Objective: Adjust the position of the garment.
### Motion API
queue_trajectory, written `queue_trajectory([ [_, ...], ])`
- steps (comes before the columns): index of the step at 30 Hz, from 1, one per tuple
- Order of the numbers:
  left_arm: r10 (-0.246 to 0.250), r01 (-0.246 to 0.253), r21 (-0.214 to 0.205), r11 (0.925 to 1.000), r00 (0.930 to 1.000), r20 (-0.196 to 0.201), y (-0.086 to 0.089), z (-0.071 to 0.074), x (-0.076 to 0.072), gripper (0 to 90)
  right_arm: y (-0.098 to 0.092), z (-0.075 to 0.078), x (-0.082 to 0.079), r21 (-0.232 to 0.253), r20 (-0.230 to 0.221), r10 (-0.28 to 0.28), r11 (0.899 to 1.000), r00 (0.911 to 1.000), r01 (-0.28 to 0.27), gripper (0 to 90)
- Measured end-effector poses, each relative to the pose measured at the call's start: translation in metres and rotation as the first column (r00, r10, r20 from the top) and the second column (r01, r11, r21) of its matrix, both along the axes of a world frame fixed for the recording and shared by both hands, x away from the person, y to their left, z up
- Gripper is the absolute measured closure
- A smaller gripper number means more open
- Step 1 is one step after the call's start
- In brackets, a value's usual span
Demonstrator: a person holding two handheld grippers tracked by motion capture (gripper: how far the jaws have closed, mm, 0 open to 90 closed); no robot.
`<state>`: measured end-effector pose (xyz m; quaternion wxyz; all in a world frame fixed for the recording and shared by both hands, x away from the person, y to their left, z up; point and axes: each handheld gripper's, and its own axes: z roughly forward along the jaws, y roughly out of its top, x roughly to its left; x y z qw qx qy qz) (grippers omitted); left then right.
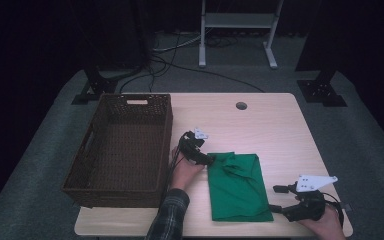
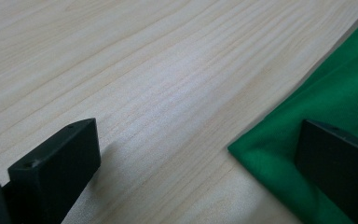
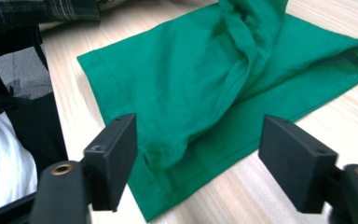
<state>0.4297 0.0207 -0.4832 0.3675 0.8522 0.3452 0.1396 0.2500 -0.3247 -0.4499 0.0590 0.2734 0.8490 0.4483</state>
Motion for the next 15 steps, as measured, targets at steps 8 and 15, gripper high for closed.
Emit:
queue_trajectory([
  [8,0.0,0.0,0.0,1.0,1.0,0.0,0.0,0.0,0.0,0.0,0.011,-0.001,0.015,-0.014,-0.001,-0.03,0.999,0.9996,0.03,17.0],
  [15,0.0,0.0,-0.002,1.0,1.0,0.001,0.0,0.0,0.0,0.0,0.022,0.004,0.029,-0.012,0.013,-0.038,0.999,0.9992,0.038,17.1],
])
